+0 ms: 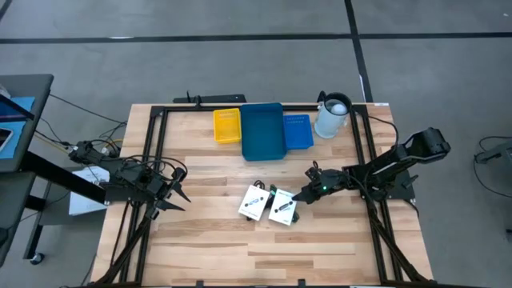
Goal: Pick and place items into bin
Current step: Put the white card reader box into the blue basket
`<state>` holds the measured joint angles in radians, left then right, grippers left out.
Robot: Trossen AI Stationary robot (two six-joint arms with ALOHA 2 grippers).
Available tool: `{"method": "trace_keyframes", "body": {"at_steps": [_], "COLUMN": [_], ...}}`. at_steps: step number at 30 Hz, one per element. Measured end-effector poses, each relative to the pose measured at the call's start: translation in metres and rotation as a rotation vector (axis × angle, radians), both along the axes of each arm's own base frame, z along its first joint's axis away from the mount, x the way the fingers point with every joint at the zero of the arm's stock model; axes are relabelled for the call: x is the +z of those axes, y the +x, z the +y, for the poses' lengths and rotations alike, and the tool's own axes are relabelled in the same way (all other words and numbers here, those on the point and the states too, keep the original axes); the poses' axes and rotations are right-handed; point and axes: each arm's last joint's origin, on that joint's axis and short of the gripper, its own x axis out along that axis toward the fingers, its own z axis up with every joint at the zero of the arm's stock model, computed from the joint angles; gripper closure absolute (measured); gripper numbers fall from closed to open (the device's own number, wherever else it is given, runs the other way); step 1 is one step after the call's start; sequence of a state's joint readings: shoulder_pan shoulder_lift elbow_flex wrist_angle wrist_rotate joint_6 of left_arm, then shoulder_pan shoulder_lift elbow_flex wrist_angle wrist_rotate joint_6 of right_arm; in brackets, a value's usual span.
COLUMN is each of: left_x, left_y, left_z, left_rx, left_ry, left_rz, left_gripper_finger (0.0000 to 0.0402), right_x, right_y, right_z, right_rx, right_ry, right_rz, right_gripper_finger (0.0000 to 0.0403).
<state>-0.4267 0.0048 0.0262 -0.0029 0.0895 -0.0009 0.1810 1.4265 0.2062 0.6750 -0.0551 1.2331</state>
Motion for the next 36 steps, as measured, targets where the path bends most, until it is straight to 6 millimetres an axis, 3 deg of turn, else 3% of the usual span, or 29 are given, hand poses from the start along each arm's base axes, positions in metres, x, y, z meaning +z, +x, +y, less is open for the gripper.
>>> {"method": "trace_keyframes", "body": {"at_steps": [19, 36], "left_x": [0.0, 0.0], "left_y": [0.0, 0.0], "left_z": [0.0, 0.0], "left_rx": [0.0, 0.0], "left_ry": [0.004, 0.0], "left_rz": [-0.002, 0.0], "left_gripper_finger": [0.0262, 0.0262], "right_x": [0.001, 0.016], "right_y": [0.001, -0.004], "right_z": [-0.001, -0.005], "right_rx": [0.017, 0.021], "right_ry": [0.029, 0.022], "right_rz": [-0.01, -0.047], "right_gripper_finger": [0.0311, 0.0333]}}
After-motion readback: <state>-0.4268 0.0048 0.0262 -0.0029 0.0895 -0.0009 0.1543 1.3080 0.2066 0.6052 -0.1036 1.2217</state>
